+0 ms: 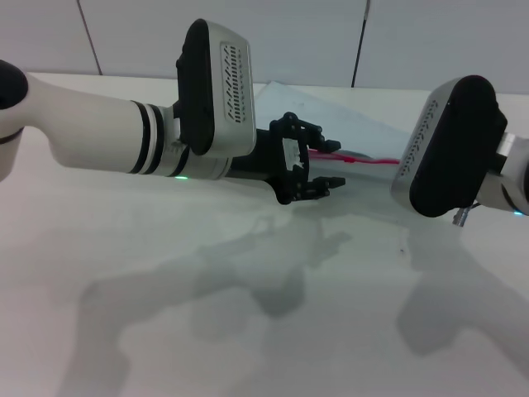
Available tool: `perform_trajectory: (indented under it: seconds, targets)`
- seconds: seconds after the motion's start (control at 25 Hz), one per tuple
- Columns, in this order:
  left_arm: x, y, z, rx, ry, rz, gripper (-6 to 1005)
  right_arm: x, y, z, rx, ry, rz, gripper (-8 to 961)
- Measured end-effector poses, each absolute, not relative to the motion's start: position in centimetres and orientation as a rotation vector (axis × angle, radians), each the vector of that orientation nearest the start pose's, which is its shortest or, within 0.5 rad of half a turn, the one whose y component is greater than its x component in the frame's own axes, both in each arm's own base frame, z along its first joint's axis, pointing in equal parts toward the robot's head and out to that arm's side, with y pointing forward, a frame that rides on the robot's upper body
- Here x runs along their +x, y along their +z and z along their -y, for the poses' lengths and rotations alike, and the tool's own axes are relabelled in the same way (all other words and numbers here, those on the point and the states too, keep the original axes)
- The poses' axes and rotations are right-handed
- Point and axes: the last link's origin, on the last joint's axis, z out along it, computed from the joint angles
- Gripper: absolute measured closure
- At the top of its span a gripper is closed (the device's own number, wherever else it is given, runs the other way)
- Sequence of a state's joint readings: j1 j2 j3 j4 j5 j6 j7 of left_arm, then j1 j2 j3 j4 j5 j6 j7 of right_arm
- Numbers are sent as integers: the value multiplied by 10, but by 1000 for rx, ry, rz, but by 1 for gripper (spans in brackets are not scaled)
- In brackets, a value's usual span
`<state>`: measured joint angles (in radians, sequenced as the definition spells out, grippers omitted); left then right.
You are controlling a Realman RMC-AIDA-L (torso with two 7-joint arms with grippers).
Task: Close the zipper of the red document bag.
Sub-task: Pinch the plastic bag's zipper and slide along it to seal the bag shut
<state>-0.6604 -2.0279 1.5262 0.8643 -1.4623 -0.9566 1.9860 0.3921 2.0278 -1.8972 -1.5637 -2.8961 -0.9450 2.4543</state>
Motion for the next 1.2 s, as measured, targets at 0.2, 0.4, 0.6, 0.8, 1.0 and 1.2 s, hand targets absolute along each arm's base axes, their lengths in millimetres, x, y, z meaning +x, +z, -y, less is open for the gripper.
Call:
perform_trajectory:
  seconds: [0.2, 0.4, 0.6, 0.8, 1.0, 1.2]
  targets:
    - [-152, -55, -398, -2688, -242, -379, 525, 150, -32, -352, -2374, -457, 81, 906]
    - [-154, -56, -398, -2690, -237, -370, 531, 146, -33, -350, -2380, -452, 95, 907]
    - [-154, -58, -398, -2688, -236, -372, 548, 143, -32, -348, -2378, -439, 103, 907]
    - [-153, -61, -399, -2698, -250, -355, 581, 140, -31, -347, -2377, -431, 109, 907]
    - [-152, -62, -400, -2700, -250, -360, 614, 140, -32, -346, -2382, -438, 109, 907]
    - [-154, -62, -402, -2687, -240, -351, 647, 140, -33, -345, -2384, -438, 113, 907]
